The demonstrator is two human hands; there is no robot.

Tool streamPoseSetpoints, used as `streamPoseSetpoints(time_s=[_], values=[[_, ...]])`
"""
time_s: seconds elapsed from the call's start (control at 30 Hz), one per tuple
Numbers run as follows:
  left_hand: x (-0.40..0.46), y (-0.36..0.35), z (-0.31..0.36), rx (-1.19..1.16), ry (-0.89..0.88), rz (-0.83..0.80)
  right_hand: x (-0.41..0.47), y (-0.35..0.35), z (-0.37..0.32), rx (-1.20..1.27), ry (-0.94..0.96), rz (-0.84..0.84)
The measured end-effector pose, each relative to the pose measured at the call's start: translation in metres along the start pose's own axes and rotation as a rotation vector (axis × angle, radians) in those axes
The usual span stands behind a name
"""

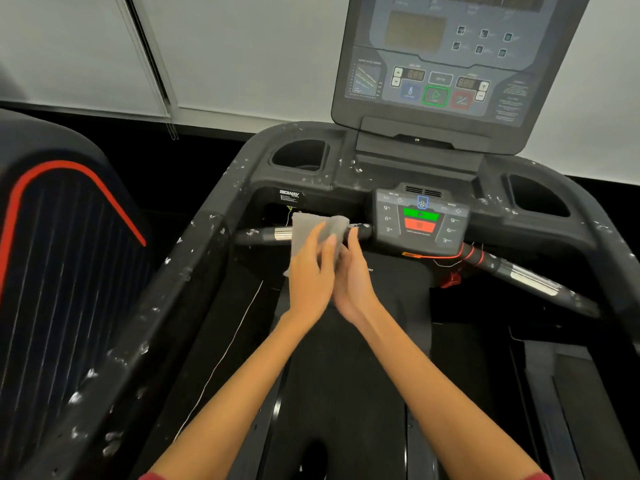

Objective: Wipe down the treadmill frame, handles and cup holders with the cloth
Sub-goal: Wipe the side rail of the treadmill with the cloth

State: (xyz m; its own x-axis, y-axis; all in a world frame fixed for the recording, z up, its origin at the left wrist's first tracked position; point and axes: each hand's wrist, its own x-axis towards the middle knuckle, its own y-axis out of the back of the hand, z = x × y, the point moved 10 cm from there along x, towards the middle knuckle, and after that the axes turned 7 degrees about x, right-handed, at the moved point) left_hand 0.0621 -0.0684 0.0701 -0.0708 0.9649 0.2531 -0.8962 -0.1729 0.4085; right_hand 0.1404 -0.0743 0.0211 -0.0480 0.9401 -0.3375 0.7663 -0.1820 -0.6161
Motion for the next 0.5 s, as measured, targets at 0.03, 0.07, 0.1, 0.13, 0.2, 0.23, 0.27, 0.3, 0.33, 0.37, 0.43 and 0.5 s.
streamPoseSetpoints(time_s=[0.03,0.07,0.1,0.13,0.2,0.23,0.27,0.3,0.33,0.37,0.43,0.5], values=[[-0.014,-0.006,0.003,-0.036,0.031,-0.053,-0.013,0.0,0.002,0.056,-0.03,-0.015],[-0.029,-0.01,0.004,-0.069,0.056,-0.094,-0.026,0.001,0.004,0.093,-0.045,-0.017],[-0.042,-0.012,0.006,-0.094,0.074,-0.117,-0.037,0.004,0.007,0.112,-0.051,-0.007],[-0.054,-0.012,0.008,-0.1,0.082,-0.127,-0.046,0.007,0.01,0.127,-0.049,0.009],[-0.072,-0.007,0.013,-0.069,0.066,-0.125,-0.061,0.013,0.015,0.136,-0.045,0.03],[-0.079,-0.002,0.016,-0.04,0.047,-0.109,-0.066,0.013,0.019,0.141,-0.056,0.029],[-0.084,0.005,0.018,0.003,0.019,-0.083,-0.071,0.012,0.024,0.137,-0.071,0.028],[-0.09,0.011,0.019,0.051,-0.014,-0.054,-0.075,0.012,0.029,0.132,-0.08,0.025],[-0.095,0.018,0.02,0.093,-0.045,-0.024,-0.08,0.01,0.033,0.125,-0.09,0.018],[-0.099,0.025,0.019,0.124,-0.066,0.003,-0.084,0.007,0.038,0.107,-0.099,0.006],[-0.105,0.04,0.015,0.158,-0.081,0.033,-0.091,0.001,0.049,0.064,-0.119,-0.005],[-0.111,0.06,0.008,0.155,-0.075,0.054,-0.096,-0.007,0.061,0.015,-0.139,-0.013]])
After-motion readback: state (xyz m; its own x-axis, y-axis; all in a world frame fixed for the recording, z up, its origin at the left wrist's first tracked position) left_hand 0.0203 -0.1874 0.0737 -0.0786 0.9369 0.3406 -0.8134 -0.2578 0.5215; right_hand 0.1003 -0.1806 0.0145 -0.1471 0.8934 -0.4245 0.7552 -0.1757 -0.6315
